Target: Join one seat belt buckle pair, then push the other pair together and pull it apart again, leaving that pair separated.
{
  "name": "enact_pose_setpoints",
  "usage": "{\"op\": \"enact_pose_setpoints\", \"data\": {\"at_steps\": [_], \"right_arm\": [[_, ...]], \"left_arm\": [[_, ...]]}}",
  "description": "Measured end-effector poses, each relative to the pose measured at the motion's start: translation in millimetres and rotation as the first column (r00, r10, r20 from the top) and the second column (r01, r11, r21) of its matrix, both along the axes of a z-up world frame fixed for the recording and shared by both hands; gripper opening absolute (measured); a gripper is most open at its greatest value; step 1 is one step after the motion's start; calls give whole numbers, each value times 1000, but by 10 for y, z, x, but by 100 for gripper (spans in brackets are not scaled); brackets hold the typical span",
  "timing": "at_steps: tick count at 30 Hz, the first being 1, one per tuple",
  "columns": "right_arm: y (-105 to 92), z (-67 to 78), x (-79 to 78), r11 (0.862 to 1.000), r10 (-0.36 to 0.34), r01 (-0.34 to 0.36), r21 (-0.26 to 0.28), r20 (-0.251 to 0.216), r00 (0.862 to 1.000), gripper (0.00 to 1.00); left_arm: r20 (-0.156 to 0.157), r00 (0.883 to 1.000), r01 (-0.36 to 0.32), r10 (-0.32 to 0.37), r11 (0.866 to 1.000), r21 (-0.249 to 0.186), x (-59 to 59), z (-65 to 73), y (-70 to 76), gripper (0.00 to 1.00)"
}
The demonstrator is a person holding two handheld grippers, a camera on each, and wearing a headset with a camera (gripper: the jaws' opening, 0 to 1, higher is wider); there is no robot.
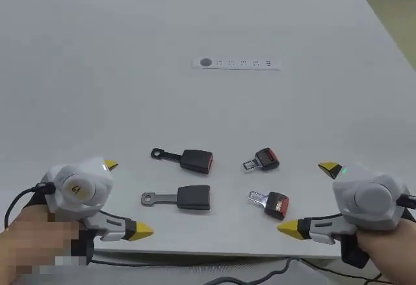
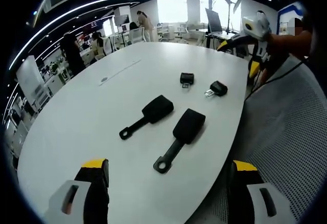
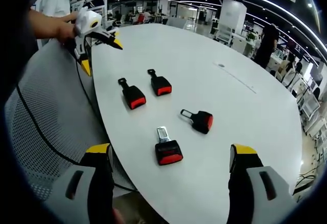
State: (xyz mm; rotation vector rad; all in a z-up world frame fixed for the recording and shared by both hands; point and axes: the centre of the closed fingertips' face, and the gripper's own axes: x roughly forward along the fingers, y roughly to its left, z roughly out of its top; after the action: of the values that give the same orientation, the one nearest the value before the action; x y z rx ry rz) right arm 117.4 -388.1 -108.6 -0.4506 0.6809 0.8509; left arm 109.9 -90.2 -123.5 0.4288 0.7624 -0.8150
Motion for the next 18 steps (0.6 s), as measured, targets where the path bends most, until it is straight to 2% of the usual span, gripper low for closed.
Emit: {"op": "enact_pose_setpoints", "data": {"at_steps": [11, 18], "right_arm": [[20, 30, -17, 1000, 2, -2, -5, -5, 1000, 94], [19, -1, -15, 1000, 1, -1, 0, -13, 1000, 93]], "left_arm": [[-1, 1000, -5, 5, 1000, -7, 11, 0, 16, 100], [-3, 1000, 2, -2, 1000, 3, -2, -10, 23, 100]]}}
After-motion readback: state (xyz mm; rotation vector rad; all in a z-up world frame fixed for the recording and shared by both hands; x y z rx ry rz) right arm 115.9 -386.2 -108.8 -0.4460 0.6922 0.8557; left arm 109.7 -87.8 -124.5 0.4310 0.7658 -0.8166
